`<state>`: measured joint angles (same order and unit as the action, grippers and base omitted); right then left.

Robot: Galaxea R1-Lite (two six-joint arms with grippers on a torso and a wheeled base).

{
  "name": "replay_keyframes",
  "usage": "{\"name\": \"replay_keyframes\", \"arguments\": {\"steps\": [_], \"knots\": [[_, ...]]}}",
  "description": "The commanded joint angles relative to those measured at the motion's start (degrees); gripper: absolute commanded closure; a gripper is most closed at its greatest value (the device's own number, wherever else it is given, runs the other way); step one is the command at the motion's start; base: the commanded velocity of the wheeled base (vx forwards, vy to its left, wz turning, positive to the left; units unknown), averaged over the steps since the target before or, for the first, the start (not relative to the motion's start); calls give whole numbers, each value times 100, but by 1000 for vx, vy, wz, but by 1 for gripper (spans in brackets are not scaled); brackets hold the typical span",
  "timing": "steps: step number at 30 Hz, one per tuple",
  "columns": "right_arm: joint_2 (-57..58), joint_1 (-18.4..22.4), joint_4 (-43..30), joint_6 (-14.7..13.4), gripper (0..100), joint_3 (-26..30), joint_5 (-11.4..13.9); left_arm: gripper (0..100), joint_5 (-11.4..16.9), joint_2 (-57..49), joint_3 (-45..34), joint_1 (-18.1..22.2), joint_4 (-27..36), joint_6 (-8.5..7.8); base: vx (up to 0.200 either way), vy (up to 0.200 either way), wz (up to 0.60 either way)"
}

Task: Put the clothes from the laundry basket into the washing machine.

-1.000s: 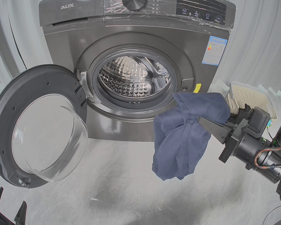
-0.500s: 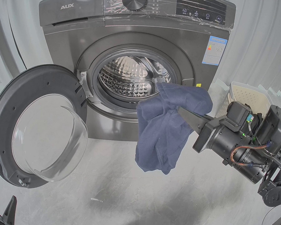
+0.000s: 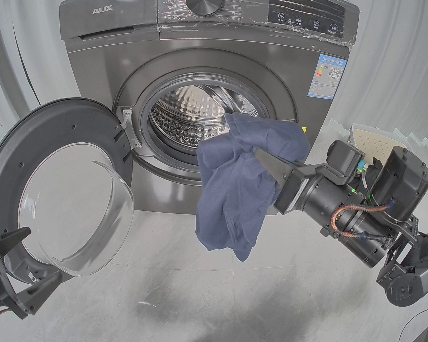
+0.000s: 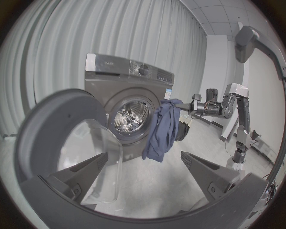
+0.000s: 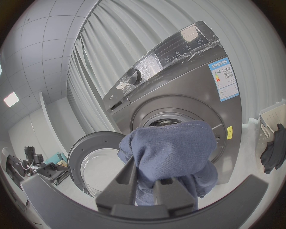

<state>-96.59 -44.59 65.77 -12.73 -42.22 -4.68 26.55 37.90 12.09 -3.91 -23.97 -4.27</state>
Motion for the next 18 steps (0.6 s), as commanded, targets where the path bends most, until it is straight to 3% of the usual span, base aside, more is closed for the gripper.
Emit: {"name": "replay_keyframes", "arguments": {"steps": [1, 5, 18], "knots": [[-370, -6, 129, -81, 100, -612, 2, 0, 280, 2617, 12, -813, -1339, -92, 0, 0, 0], [-361, -6, 200, -81, 100, -577, 2, 0, 140, 3276, 127, -1279, -1602, -57, 0, 0, 0], [-361, 3, 208, -81, 100, -656, 37, 0, -45, 4973, 425, -1929, -2745, -13, 0, 0, 0]]}}
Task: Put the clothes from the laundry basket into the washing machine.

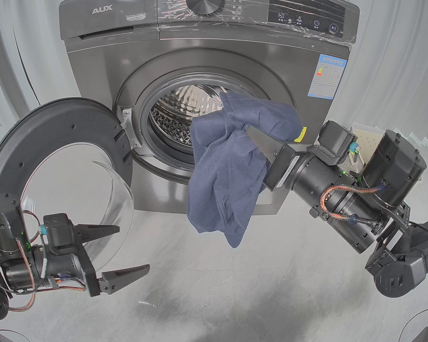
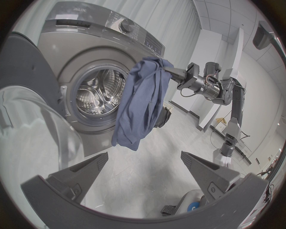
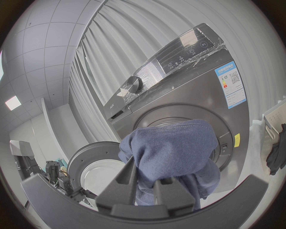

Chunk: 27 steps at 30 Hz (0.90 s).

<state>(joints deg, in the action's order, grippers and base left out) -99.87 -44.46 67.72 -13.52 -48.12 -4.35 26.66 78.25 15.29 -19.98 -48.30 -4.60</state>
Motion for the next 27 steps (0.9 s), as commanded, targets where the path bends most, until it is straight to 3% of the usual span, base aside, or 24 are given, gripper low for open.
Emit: {"name": "replay_keyframes", "arguments": {"steps": [1, 3, 6, 11, 20, 27], "knots": [[-33, -10, 13, -2, 100, -66, 13, 0, -82, 1043, 132, -375, -408, 29, 0, 0, 0], [-33, -10, 13, -2, 100, -75, 13, 0, -108, 1157, 168, -419, -496, 46, 0, 0, 0], [-15, -37, 13, -2, 100, -101, -13, 0, -170, 1482, 387, -524, -716, 240, 0, 0, 0], [11, -63, 22, -2, 100, -84, -22, 0, -170, 1685, 642, -533, -716, 380, 0, 0, 0], [29, -72, 101, 16, 100, -31, -22, 0, -144, 2291, 1126, -533, -734, 794, 0, 0, 0], [11, -80, 163, 34, 100, -22, -31, 0, -152, 2774, 1337, -533, -918, 855, 0, 0, 0]]}}
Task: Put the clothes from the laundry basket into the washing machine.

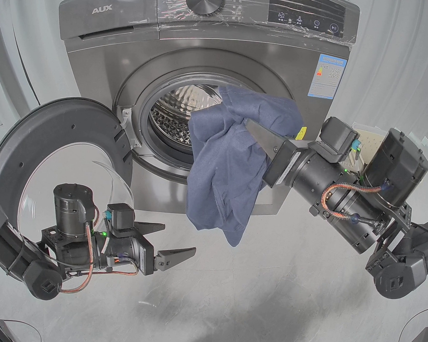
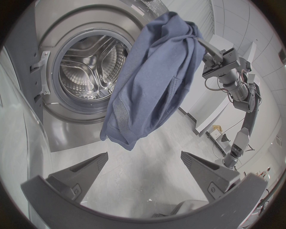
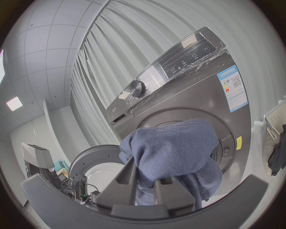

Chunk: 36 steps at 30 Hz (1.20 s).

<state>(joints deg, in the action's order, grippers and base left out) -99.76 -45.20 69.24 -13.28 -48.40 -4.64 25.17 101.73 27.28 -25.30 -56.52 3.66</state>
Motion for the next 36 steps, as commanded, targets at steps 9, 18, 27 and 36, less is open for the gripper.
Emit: {"name": "replay_keyframes", "arguments": {"steps": [9, 18, 27, 36], "knots": [[-35, -59, 10, 18, 100, -3, -1, 0, -12, 831, 462, -142, -703, 487, 0, 0, 0], [-35, -59, 10, 27, 100, -3, -1, 0, -21, 1095, 620, -221, -1072, 548, 0, 0, 0], [-105, -32, 19, 27, 100, -29, -1, 0, 14, 1059, 576, -476, -1169, 742, 0, 0, 0], [-97, 20, 19, 18, 100, -3, 7, 0, -30, 1358, 506, -573, -2100, 1093, 0, 0, 0]]}}
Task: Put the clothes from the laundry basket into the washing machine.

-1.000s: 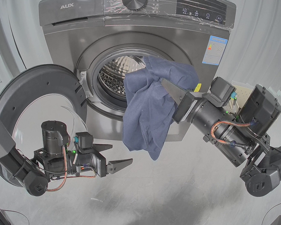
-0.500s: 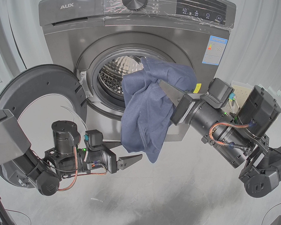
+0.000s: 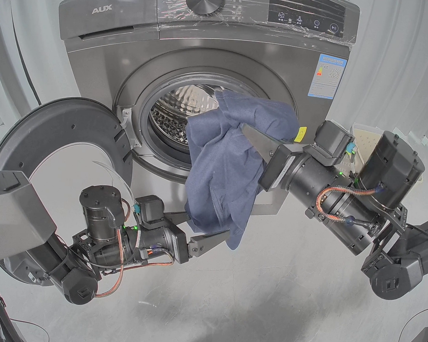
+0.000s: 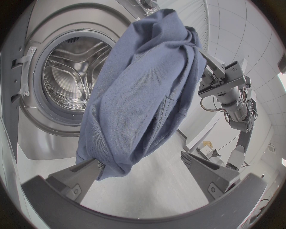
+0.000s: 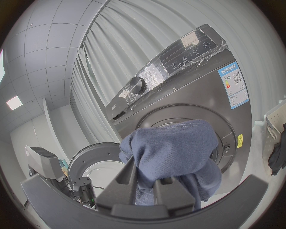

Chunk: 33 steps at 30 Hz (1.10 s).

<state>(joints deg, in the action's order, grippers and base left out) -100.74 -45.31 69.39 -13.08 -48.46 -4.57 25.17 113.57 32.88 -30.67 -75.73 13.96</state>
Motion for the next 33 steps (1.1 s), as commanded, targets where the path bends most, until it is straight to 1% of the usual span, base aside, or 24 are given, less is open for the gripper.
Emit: {"name": "replay_keyframes", "arguments": {"steps": [1, 3, 7, 11, 13, 17, 24, 29, 33], "knots": [[2, 31, 4, -2, 100, 3, 0, 0, -30, 210, -62, -35, -214, 54, 0, 0, 0], [2, 40, 4, -2, 100, 3, 0, 0, -48, 298, -80, 0, -249, 19, 0, 0, 0], [2, 40, 4, -2, 100, -6, 0, 0, -56, 368, -168, 35, -302, 2, 0, 0, 0], [2, 31, 4, -2, 100, -6, 0, 0, -92, 403, -176, 53, -355, 2, 0, 0, 0], [-7, 22, 4, -2, 100, -6, 0, 0, -100, 500, -124, 79, -478, 2, 0, 0, 0], [-7, 22, 4, 7, 100, 3, -9, 0, -206, 667, -36, 114, -654, 2, 0, 0, 0], [-7, 22, 4, 7, 100, 3, -9, 0, -223, 763, 114, 123, -715, 10, 0, 0, 0], [-7, 22, 4, 7, 100, 12, 0, 0, -382, 755, 272, 114, -742, 10, 0, 0, 0], [-7, 14, 4, 7, 100, 3, 0, 0, -417, 746, 307, 105, -742, 28, 0, 0, 0]]}}
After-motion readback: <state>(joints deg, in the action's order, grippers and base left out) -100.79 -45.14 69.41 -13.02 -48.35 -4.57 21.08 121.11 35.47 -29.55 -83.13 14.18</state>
